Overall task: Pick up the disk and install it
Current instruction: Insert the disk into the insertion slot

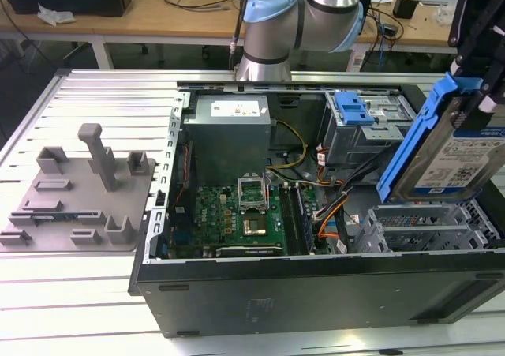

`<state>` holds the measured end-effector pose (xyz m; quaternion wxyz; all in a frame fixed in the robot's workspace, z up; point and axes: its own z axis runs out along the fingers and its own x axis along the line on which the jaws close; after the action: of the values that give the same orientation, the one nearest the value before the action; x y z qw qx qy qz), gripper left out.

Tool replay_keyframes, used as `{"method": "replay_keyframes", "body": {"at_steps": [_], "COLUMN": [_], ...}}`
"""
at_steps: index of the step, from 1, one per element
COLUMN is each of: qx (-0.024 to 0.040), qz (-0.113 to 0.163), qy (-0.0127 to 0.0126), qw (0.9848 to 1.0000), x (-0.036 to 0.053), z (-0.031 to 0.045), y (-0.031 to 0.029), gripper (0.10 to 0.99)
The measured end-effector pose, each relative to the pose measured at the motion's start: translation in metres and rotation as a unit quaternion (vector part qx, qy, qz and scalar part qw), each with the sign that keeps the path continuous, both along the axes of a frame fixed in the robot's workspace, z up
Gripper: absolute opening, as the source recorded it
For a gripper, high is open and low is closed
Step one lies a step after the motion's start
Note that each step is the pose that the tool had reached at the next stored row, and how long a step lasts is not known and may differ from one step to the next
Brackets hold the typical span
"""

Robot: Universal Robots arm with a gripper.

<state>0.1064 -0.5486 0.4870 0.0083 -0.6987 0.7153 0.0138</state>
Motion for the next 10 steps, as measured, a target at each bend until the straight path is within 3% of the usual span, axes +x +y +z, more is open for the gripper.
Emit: {"method": "replay_keyframes", "body": {"at_steps": [4, 10], "qx": [0.0000, -0.0001], "qz": [0.000, 0.000], "qy": [-0.0006, -0.0007], "qw": [1.0000, 1.0000], "x": [0.0048, 0.0049], "z": [-0.0005, -0.0006], "y": [0.0001, 0.0000], "gripper": [0.369, 0.369]}}
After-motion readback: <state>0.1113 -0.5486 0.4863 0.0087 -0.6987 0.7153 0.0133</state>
